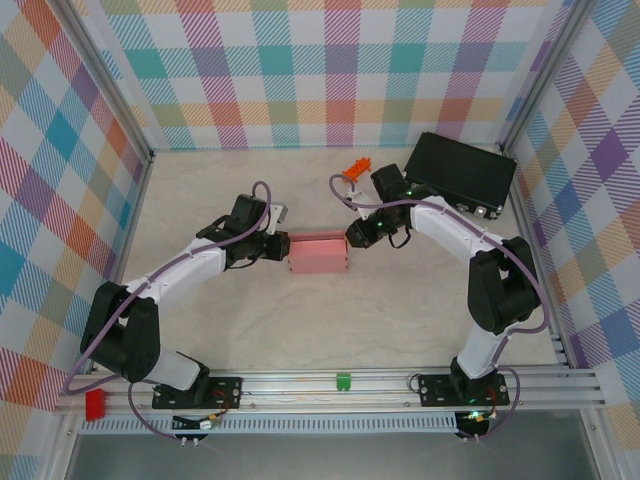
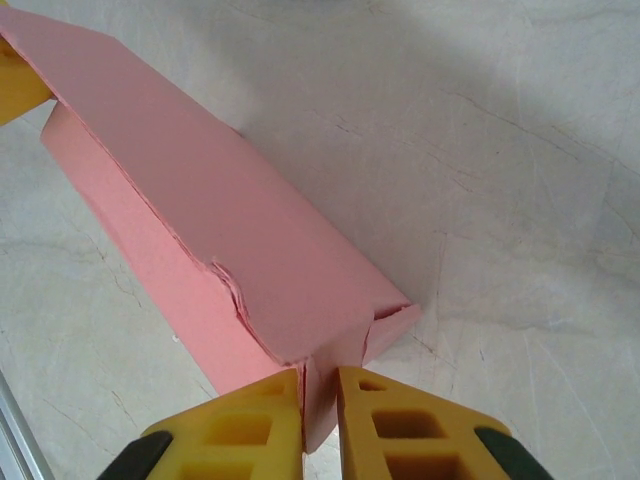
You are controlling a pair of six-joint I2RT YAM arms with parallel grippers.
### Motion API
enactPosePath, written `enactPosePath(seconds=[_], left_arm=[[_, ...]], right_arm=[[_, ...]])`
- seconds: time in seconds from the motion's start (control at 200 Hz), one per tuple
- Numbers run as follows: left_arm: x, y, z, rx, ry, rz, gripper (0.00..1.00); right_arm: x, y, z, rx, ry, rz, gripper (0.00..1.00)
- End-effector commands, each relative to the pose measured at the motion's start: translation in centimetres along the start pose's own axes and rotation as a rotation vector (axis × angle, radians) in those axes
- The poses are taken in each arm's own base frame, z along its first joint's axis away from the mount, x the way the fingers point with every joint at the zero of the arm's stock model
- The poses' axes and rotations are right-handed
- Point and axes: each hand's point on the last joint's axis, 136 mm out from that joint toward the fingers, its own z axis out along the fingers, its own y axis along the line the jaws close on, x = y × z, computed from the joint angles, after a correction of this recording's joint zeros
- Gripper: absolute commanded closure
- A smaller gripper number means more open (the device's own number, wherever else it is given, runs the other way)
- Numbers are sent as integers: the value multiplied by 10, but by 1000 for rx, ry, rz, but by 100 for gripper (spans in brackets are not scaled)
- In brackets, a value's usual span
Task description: Fold the paper box
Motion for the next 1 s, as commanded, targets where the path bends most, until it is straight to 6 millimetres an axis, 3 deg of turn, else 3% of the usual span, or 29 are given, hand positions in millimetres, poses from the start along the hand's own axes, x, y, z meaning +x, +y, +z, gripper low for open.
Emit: enactPosePath(seconds=[0.0, 0.995], left_arm=[[24, 5, 9, 6, 92, -37, 90], [19, 2, 8, 16, 86, -43, 91]], right_arm=[[-4, 17, -9, -43, -7, 1, 84], [7, 9, -16, 31, 31, 30, 81]])
